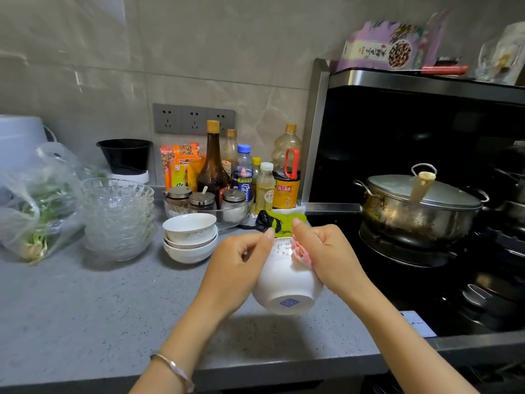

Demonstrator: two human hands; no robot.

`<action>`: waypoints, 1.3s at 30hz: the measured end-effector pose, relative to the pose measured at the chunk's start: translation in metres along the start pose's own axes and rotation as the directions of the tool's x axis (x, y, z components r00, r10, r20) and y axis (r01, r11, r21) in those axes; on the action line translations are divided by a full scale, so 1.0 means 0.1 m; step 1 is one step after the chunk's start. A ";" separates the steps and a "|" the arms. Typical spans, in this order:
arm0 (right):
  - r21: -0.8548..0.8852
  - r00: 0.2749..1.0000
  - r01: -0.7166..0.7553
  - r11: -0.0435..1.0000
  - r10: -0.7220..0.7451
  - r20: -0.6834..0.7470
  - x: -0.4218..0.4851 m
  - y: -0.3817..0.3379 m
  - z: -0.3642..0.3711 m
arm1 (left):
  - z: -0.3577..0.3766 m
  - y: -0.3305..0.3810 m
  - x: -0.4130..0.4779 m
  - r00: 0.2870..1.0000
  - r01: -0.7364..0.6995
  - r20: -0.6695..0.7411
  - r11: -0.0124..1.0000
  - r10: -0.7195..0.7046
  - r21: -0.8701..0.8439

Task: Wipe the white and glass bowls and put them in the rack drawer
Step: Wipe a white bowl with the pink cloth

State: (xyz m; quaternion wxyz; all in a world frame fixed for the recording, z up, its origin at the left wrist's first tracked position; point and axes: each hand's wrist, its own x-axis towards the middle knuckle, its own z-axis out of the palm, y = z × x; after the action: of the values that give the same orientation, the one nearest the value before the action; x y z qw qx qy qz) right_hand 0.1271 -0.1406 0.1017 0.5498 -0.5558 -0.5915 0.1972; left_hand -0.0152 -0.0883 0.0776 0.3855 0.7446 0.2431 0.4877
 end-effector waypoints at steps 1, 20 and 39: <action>-0.044 1.000 0.023 0.999 -0.022 0.006 0.00 0.00 0.02 | 0.02 0.04 0.02 1.000 -0.006 0.009 0.999 0.005 0.044; -0.429 0.898 0.407 0.807 -0.439 0.026 -0.28 0.17 0.34 | 0.32 -0.01 0.01 0.846 0.142 -0.475 0.961 -0.242 -0.237; 0.318 0.968 -0.237 0.918 0.250 0.002 -0.21 0.02 0.10 | 0.12 0.11 -0.04 0.948 0.086 -0.247 0.909 -0.200 -0.408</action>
State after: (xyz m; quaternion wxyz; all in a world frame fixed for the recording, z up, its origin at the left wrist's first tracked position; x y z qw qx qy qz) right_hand 0.1150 -0.1544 0.0882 0.6141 -0.5335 -0.4679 0.3453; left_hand -0.0057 -0.1014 0.0820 0.5231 0.5546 0.2475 0.5980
